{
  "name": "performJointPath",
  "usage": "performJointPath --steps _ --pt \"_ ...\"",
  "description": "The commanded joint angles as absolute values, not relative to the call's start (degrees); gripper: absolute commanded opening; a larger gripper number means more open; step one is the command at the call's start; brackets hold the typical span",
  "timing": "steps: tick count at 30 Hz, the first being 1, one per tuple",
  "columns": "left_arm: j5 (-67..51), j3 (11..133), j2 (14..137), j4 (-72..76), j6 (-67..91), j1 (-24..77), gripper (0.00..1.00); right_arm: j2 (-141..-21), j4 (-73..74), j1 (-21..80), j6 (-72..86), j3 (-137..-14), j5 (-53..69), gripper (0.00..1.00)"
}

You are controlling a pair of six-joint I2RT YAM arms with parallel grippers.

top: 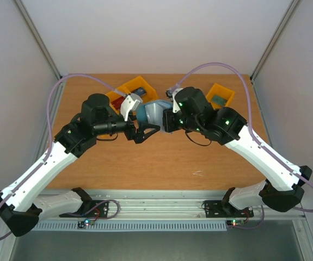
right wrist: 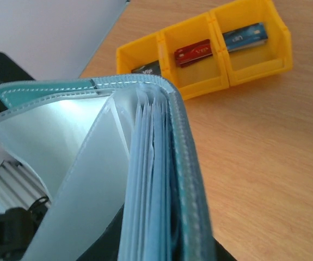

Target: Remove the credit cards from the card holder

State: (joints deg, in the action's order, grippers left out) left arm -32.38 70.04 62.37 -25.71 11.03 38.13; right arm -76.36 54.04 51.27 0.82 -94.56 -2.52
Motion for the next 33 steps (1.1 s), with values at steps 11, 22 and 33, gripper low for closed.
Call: performJointPath --steps 11,22,33 --pt "-6.55 71.6 63.11 -30.14 -8.59 43.31 0.99 -84.05 54.62 54.23 12.21 -105.77 -5.17 0.01" --pt "-14.82 69.79 60.17 -32.4 -1.69 37.53 0.91 -79.64 56.42 51.77 2.03 -104.43 2.75 0.01" --pt "-34.36 68.52 59.19 -25.99 11.43 32.7 0.81 -76.53 57.33 51.69 -8.04 -104.89 10.86 0.01"
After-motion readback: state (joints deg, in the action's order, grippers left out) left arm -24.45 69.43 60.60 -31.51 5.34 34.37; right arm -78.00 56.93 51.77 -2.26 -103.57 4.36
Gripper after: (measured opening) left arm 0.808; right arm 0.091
